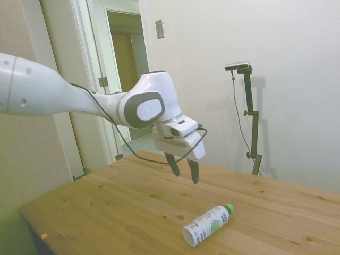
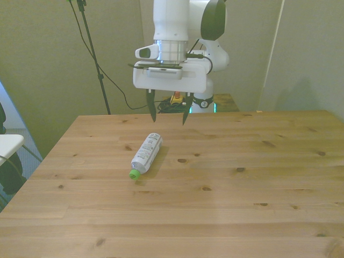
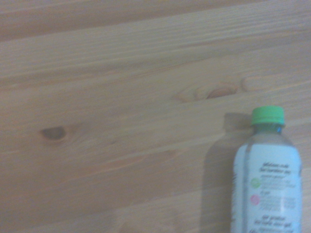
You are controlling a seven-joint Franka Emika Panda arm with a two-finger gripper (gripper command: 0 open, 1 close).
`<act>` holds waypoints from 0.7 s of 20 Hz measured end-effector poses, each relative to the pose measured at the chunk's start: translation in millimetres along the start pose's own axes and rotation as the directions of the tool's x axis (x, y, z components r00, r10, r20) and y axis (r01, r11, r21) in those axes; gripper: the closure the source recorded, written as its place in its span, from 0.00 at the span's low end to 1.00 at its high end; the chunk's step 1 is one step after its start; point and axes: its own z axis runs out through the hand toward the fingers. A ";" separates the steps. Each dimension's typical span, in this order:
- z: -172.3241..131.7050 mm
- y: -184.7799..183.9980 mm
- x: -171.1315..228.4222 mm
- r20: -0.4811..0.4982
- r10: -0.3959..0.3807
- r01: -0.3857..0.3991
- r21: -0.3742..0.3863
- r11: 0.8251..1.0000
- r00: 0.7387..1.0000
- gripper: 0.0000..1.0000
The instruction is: Stand the water bottle
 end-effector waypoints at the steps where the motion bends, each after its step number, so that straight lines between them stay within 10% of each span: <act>1: 7.2 -1.3 10.7 -0.002 0.009 -0.009 -0.009 1.000 1.000 0.00; 14: 103.0 -3.5 86.9 -0.032 0.074 -0.077 -0.100 0.992 0.997 0.00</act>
